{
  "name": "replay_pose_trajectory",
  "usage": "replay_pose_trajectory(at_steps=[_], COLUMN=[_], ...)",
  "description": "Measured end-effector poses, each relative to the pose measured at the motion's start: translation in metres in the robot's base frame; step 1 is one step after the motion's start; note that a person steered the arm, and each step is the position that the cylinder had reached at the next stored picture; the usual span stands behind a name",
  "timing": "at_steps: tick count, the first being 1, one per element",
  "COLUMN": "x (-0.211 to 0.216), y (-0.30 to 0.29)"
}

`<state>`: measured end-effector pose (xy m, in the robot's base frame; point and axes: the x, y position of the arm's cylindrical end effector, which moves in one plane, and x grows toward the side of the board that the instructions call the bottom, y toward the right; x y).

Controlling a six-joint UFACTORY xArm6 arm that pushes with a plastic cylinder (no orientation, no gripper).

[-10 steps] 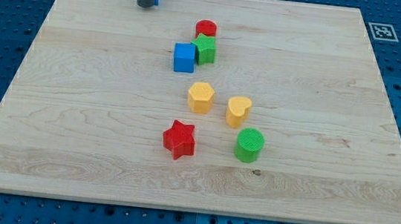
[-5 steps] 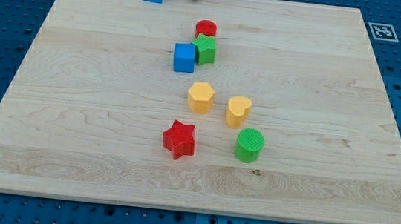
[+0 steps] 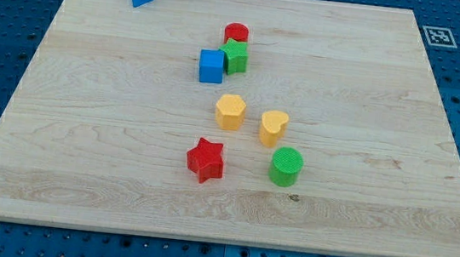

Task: Push blue triangle slightly left

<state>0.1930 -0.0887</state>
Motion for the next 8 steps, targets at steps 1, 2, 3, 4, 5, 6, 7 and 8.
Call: replay_pose_trajectory(at_steps=[1, 2, 3, 4, 5, 6, 7, 8], x=[0.019, 0.051, 0.053, 0.053, 0.053, 0.053, 0.051, 0.048], y=[0.014, -0.009, -0.014, -0.019, -0.03, -0.05, -0.057, -0.058])
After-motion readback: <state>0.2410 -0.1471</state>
